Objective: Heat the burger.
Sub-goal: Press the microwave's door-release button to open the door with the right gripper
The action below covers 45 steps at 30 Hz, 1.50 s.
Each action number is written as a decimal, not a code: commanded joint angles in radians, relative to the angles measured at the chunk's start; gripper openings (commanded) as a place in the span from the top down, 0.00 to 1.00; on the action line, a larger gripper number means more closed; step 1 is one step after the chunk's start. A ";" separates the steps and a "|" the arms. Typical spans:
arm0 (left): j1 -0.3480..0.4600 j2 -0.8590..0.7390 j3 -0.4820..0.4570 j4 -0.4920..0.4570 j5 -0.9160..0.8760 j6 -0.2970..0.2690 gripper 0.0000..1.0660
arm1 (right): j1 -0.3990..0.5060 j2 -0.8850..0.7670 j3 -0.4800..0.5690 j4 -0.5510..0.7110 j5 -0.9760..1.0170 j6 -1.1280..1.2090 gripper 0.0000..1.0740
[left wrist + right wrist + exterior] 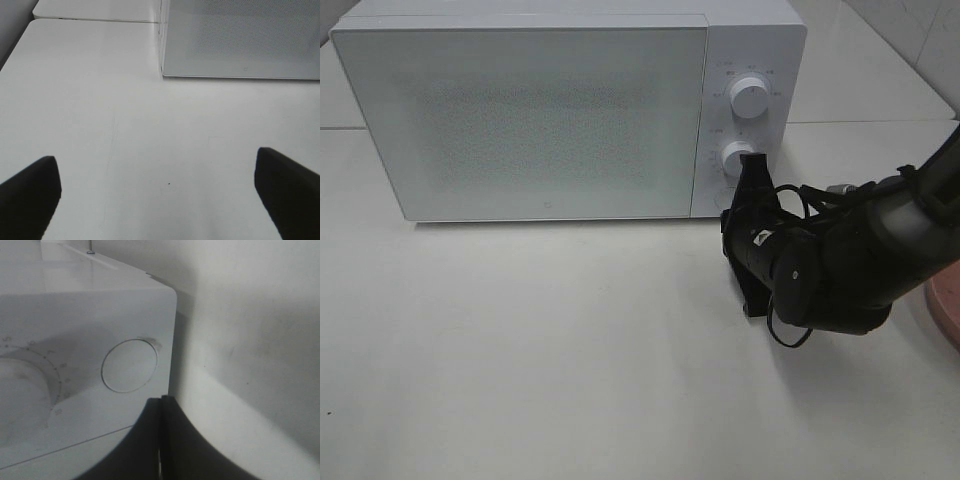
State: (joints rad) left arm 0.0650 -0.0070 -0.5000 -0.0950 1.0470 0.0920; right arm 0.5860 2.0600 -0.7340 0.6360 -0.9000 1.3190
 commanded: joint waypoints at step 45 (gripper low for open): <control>-0.005 -0.023 0.003 -0.006 -0.009 -0.001 0.08 | -0.038 0.085 -0.142 0.053 -0.083 -0.052 0.98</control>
State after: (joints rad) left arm 0.0650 -0.0070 -0.5000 -0.0950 1.0470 0.0920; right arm 0.5520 2.1420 -0.8640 0.6880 -0.9350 1.2820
